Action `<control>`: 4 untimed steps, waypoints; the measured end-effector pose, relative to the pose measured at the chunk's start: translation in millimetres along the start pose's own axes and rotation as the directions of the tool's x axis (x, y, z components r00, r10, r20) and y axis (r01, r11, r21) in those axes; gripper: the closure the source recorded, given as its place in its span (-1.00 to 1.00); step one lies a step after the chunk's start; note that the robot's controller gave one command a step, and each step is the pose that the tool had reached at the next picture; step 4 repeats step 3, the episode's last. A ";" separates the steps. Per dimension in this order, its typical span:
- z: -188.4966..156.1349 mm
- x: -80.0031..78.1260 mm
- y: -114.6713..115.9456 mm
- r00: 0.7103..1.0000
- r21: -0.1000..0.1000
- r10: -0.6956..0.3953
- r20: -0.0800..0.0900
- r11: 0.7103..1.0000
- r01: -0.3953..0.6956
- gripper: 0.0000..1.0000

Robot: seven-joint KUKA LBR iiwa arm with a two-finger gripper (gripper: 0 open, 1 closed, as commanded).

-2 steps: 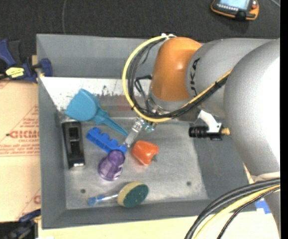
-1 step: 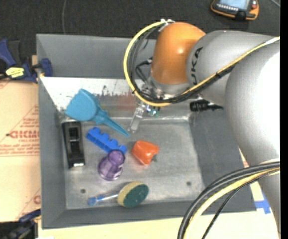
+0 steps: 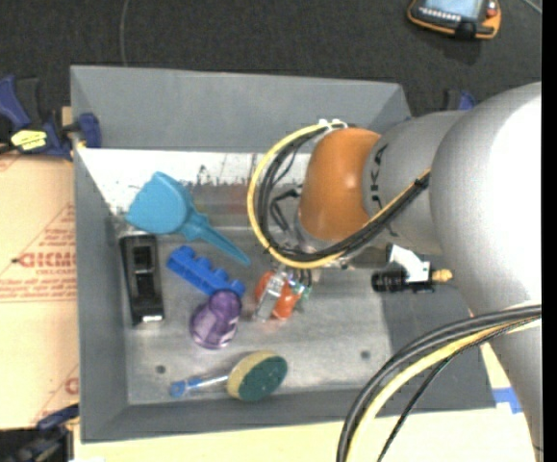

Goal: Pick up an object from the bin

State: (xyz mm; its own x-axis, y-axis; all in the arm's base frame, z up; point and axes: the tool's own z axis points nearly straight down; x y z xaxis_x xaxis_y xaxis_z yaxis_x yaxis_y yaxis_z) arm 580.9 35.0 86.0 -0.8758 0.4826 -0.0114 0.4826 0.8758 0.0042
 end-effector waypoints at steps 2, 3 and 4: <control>0.3 -1.8 -1.3 1.000 -0.006 -0.017 0.010 1.000 0.018 -1.00; -20.6 14.7 -18.6 0.979 -0.014 -0.200 0.039 0.980 0.201 -1.00; -20.6 14.7 -18.6 0.979 -0.014 -0.200 0.039 0.980 0.201 -1.00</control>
Offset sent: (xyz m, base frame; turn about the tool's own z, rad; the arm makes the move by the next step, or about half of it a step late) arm 0.0002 -0.0008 -0.0004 -0.0150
